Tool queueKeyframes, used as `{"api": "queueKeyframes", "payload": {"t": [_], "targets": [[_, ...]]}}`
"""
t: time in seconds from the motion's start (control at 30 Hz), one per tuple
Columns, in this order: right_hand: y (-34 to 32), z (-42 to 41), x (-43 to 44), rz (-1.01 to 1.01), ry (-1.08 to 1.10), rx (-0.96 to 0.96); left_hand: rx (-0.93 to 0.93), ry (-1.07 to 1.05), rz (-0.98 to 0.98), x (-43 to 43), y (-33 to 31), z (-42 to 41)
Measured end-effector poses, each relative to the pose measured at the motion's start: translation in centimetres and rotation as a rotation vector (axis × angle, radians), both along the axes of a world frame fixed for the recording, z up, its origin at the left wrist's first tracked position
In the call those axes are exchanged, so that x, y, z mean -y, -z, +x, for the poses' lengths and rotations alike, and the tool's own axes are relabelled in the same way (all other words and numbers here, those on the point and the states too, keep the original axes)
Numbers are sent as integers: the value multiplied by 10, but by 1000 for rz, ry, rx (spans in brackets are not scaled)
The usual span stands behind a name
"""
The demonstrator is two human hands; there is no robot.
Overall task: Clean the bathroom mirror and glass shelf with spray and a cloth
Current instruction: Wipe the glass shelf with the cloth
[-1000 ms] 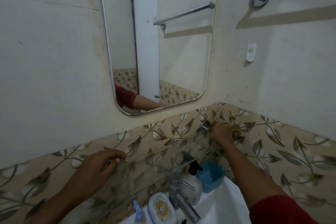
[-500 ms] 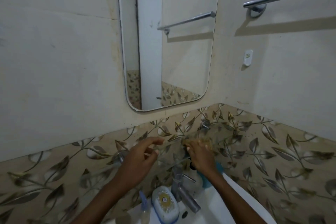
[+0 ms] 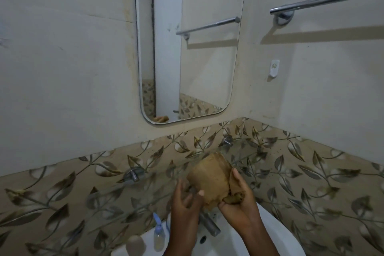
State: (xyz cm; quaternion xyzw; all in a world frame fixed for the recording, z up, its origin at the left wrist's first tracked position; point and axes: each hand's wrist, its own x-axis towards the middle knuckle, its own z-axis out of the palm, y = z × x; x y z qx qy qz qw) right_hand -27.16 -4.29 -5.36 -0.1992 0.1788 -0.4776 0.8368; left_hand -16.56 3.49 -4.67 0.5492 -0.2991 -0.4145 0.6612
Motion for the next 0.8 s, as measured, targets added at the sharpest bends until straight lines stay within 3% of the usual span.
{"api": "queueKeyframes", "payload": {"t": [0.07,0.17,0.3,0.4,0.5,0.63,0.8], "targets": [[4,-6,-2,11,25,20,-185,144,140,14,5,-6],[13,-13,0,-7,116,-84,-458,307,182,22,10,-11],[20,-30,6,-137,258,-522,-403,176,193,36,19,-13],[35,-49,20,-136,267,-825,-324,206,234,47,33,-13],[53,-65,36,-87,233,-892,-223,241,245,59,56,-18],[71,-89,48,-60,211,-988,-224,334,394,72,75,-37],[73,-115,73,-142,303,-1114,104,516,368,86,85,-63]]}}
